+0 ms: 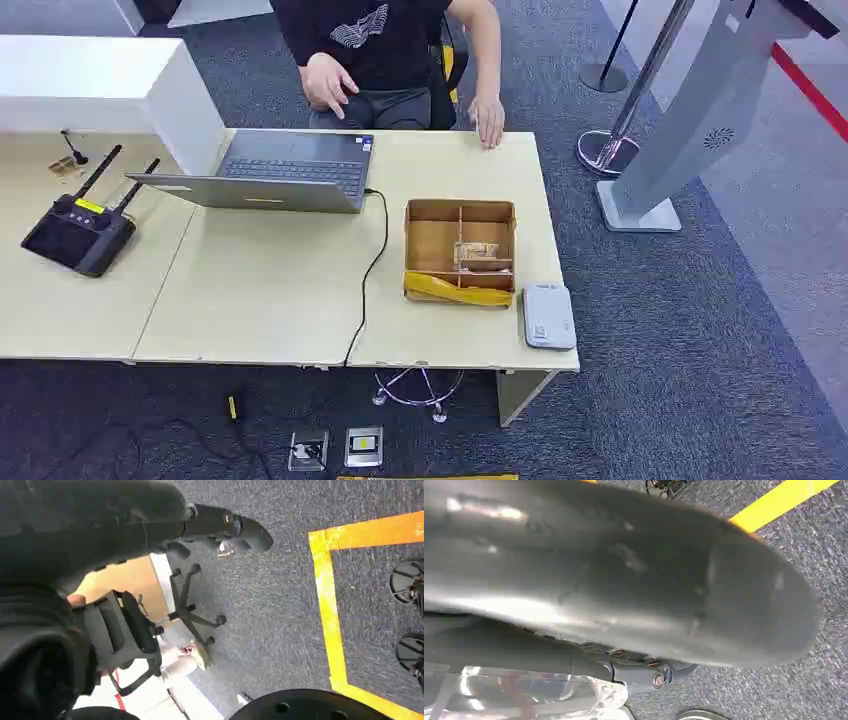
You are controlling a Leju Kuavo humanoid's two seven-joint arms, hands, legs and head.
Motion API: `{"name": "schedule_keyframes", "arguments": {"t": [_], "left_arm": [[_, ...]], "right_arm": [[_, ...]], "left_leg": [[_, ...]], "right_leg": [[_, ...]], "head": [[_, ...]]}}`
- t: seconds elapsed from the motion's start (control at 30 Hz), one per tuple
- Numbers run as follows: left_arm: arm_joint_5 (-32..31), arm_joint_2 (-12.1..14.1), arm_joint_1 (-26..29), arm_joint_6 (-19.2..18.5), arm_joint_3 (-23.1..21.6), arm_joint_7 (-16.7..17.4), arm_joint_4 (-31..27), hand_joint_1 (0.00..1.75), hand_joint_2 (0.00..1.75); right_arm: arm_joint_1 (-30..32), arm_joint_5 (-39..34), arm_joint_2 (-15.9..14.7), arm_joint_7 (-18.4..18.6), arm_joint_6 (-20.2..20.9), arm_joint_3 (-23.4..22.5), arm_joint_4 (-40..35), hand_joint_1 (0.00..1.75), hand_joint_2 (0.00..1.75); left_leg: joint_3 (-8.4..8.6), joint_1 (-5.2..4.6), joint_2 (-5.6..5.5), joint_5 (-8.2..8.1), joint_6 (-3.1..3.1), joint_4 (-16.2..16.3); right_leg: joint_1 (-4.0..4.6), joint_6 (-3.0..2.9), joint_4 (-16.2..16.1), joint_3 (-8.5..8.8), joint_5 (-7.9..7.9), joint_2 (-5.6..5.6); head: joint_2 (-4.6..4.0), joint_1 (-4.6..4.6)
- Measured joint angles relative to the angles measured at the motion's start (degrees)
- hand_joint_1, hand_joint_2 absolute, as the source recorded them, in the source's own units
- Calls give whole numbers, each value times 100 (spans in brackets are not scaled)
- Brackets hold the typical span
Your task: Pass the card to the sensor for recognition and then transmit it.
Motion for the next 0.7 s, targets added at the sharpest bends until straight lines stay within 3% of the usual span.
{"name": "schedule_keyframes", "arguments": {"t": [0.17, 0.2, 0.33, 0.37, 0.4, 0.47, 0.63, 0.7], "left_arm": [[-66, 9, -1, 0, -11, -129, 0, 0, 0], [-72, 9, -1, 0, -13, -135, 0, 0, 0], [-74, 4, -2, 0, -46, -168, -9, 0, 0], [-46, 4, -2, 0, -48, -168, -9, 0, 0], [-24, 2, -1, 0, -48, -168, -9, 0, 0], [13, 4, -2, 0, -48, -168, -9, 0, 0], [59, 0, -1, 0, -48, -103, -9, 0, 0], [103, -2, -1, 0, -48, -66, -9, 0, 0]], "right_arm": [[0, -124, 7, -72, 0, 0, -2, 0, 0], [-1, -177, 9, -90, 0, 0, -2, 0, 175], [-2, -286, 138, -298, 0, -4, -195, 0, 175], [-4, -383, 175, -528, 0, -4, -282, 0, 175], [-3, -522, 216, -1082, 0, -4, -358, 0, 175], [-23, -651, 269, -1826, 0, 0, -454, 0, 175], [-54, -924, 385, -2620, 0, 0, -732, 0, 175], [-82, -1088, 429, -2774, -2, 0, -1005, 0, 175]], "left_leg": [[0, 0, 0, 0, 0, 0], [0, 0, 0, 0, 0, 0], [0, 0, 0, 0, 0, 0], [0, 0, 0, 0, 0, 0], [0, 0, 0, 0, 0, 0], [0, 1, 0, 0, 0, 0], [0, 0, 0, 0, 0, 0], [1, -2, 0, 0, 0, 0]], "right_leg": [[0, 0, 0, 0, 0, 0], [0, 0, 0, 0, 0, 0], [0, 0, 0, 0, 0, 1], [0, 0, 0, 0, 0, 0], [0, 0, 0, 0, 0, 0], [1, 0, 0, 0, 0, 0], [0, 0, 0, 1, 0, 0], [-1, 0, 0, -1, 0, 1]], "head": [[0, 0], [0, 0], [0, 0], [0, 0], [0, 0], [0, 0], [0, 0], [0, 0]]}}
